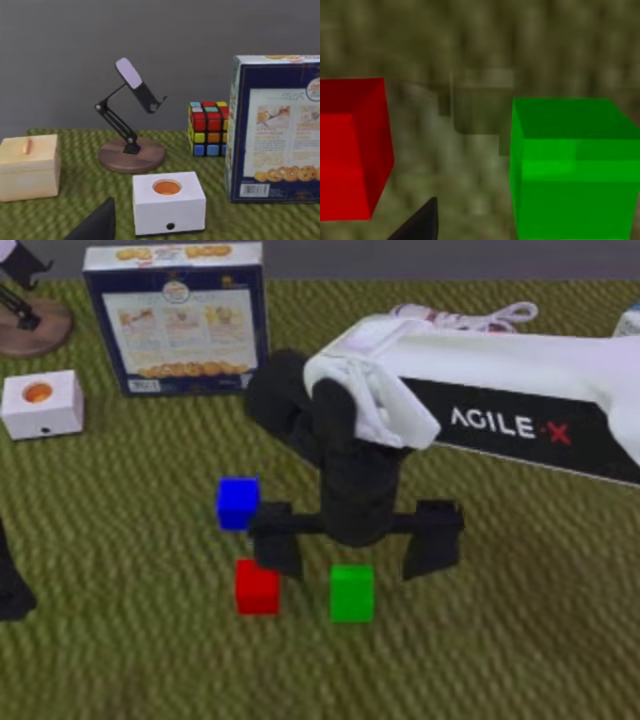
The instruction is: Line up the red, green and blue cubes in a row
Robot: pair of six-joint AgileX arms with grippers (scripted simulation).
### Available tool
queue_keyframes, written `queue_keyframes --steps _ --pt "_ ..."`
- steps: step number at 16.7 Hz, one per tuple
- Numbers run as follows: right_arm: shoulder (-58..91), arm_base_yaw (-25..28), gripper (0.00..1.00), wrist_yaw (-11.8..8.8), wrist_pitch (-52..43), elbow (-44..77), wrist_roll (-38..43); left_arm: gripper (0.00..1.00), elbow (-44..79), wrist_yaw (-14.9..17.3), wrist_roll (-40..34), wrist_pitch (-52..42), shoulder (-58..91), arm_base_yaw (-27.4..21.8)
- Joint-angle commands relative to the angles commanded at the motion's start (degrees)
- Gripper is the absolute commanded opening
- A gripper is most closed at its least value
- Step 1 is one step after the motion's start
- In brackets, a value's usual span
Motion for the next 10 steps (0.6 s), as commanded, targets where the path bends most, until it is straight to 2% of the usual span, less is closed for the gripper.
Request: queue_keyframes --steps 4,10 --pt "-2.1 0.2 1.0 0.0 -7.0 5.0 -0.1 1.0 0.0 0.0 0.0 0.0 0.0 0.0" --pt "-2.7 -0.3 1.0 0.2 -6.9 4.7 -0.4 1.0 0.5 0.0 -0.1 -0.3 0.5 -0.2"
